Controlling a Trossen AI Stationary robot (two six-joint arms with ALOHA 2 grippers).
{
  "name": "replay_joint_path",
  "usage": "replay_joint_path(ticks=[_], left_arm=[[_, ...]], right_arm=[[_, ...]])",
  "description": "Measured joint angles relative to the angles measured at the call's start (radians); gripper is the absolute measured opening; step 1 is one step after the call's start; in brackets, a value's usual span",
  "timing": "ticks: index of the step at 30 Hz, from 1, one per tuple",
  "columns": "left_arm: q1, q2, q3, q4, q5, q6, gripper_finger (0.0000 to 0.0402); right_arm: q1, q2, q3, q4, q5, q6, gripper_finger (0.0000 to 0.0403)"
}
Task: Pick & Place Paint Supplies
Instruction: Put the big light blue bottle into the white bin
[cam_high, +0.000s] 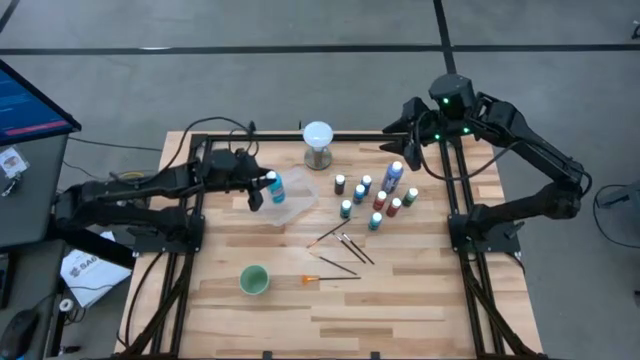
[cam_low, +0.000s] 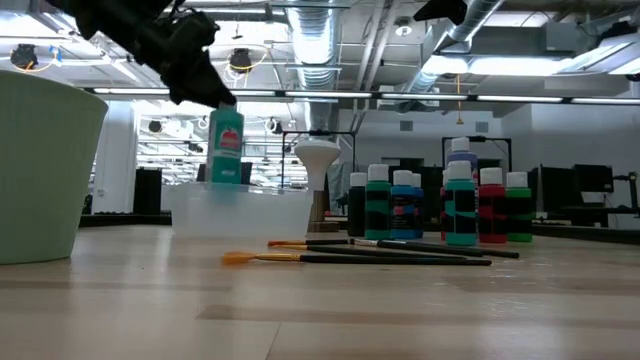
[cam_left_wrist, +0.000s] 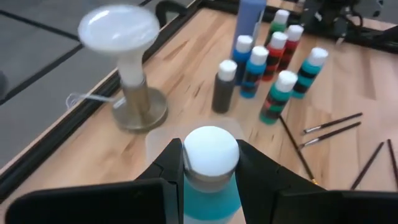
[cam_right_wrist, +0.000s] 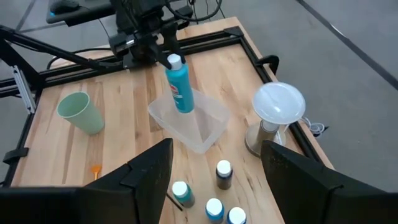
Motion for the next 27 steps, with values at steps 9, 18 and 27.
replay_joint_path(ticks=[9, 18, 27], left_arm=[[-0.006, -0.014, -0.057, 0.013, -0.011, -0.006, 0.0077], [-0.035, -0.014, -0.088, 0.011, -0.083, -0.005, 0.0077], [-0.064, -0.014, -0.091, 0.014, -0.141, -0.002, 0.0077]], right_arm=[[-0.002, 0.000, 0.000, 0.004, 0.000, 0.000, 0.0239], [-0.002, 0.000, 0.000, 0.004, 0.000, 0.008, 0.0239], [-0.002, 0.000, 0.000, 0.003, 0.001, 0.010, 0.0239]])
